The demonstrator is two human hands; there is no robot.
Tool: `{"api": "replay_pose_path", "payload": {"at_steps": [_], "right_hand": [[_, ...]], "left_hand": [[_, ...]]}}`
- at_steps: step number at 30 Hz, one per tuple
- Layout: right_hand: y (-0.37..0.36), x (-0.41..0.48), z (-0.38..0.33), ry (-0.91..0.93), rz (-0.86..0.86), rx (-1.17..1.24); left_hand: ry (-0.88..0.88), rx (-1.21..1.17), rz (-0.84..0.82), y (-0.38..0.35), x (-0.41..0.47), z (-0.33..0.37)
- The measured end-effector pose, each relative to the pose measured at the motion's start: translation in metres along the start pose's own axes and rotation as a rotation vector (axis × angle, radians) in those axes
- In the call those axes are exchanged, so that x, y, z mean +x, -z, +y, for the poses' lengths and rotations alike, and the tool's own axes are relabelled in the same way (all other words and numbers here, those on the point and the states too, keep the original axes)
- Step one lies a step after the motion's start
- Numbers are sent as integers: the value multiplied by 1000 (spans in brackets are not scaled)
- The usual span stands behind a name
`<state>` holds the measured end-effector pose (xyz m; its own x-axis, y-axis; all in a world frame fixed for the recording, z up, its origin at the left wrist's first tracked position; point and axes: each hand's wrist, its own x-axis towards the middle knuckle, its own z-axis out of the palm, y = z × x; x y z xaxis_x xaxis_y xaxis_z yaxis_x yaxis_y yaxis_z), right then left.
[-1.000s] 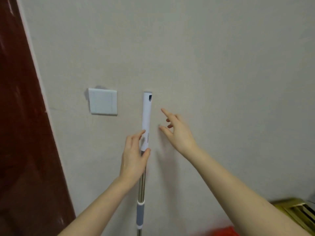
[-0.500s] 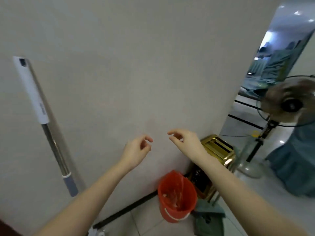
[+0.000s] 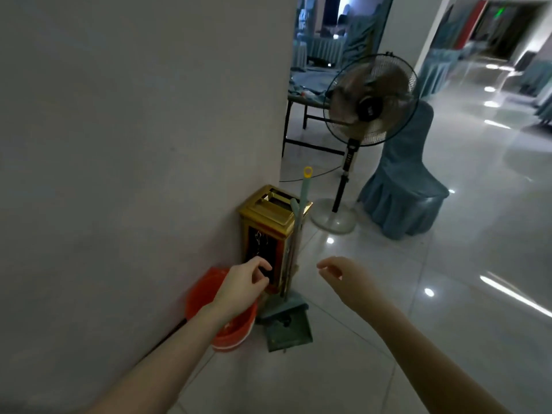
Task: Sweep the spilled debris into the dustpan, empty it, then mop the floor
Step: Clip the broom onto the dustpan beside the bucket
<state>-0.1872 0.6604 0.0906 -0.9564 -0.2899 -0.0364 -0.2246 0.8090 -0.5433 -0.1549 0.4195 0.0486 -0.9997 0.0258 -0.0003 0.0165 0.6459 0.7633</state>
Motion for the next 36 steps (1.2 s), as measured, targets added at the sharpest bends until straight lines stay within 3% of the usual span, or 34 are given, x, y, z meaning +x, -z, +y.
{"api": "replay_pose_path", "payload": {"at_steps": [9,14,19,25,28,36], "right_hand": [[0,132,43,-43,6,22],[-11,233,47,-62,13,82],[-26,315,58,-149,124,161],[-47,352,73,-252,134,359],[-52,361,76,-258,141,443],[-62,368,83,-245,52,348]], "left_hand": [[35,-105,-6,-48,145,-10],[146,-170,28,-65,238,-35],[114,-184,-5,-86,319,-48],[86,-207,-145,-133,385,-77],[154,-223,-106,-138,395,-75],[261,-240,-114,-156,406,-77]]}}
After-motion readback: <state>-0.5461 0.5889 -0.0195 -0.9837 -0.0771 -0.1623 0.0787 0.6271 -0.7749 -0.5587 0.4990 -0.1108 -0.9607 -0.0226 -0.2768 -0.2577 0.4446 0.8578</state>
